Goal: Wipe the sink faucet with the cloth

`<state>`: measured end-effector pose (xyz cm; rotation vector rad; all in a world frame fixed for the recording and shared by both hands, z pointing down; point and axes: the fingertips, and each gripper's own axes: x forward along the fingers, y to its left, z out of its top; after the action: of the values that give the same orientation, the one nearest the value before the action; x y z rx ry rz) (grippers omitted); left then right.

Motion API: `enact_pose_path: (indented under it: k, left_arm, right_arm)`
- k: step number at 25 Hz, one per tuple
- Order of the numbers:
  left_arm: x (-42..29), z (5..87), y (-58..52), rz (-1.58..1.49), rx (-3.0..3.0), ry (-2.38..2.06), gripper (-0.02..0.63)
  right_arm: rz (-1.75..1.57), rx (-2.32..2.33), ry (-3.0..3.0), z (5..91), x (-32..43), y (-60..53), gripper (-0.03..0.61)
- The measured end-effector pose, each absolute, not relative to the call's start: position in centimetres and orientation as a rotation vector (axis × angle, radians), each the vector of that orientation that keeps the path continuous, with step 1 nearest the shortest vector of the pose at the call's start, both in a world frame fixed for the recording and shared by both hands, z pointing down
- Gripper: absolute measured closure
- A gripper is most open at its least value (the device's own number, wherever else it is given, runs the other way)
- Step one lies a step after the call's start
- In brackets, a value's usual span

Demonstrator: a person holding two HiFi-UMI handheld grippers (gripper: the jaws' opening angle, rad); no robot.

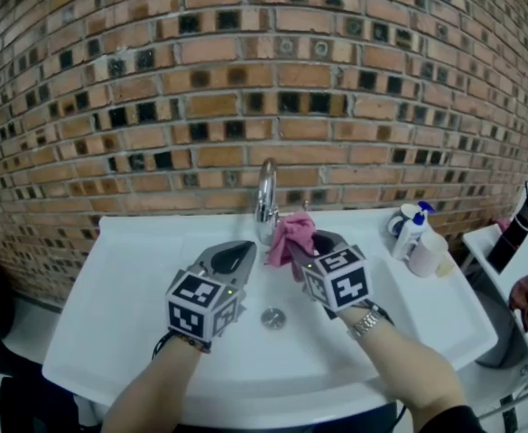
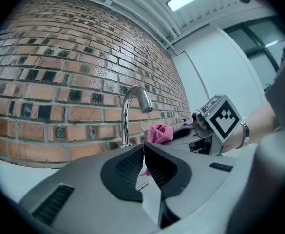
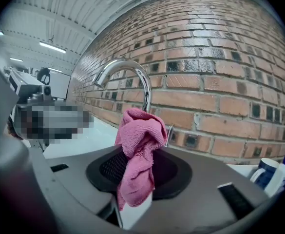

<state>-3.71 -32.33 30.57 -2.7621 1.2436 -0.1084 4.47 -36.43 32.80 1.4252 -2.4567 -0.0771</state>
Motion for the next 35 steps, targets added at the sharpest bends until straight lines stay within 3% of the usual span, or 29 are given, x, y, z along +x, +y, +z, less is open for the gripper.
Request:
enact_pose_path:
  k: [2,4,7,16,28,35]
  left_arm:
    - [-3.4,30.3,-32.0,-0.085,-2.787,1.199,0.594]
    - [-3.2,30.0,-31.8,-0.073,-2.81,1.148,0.52]
    - [-2.8,29.6,-31.1,-0.064,-2.862,1.022,0.459]
    - [-0.7,29.1,-25.8,-0.174,-2.949,0.533,0.376]
    - [0.1,28.1,-20.0,-0.042,-3.158,0.096,0.379]
    - [-0.5,27.8,-19.8,-0.019,-3.132,0.099,0.491]
  right_arm:
    - [-0.08,1.364,-2.505,32.5,3.9,-35.6,0.448]
    - [-0.098,1.294,-2.552,32.0,3.4,-34.6,0.448]
    - [-0.139,1.176,-2.62,31.2,3.1,-33.0,0.448]
    - [-0.222,0.58,-2.829,29.8,1.4,-26.0,0.448]
    - [-0.181,0.245,-2.9,28.6,-0.3,-21.0,0.443]
    - [-0.159,0.248,-2.912,28.5,-0.6,-21.1,0.439]
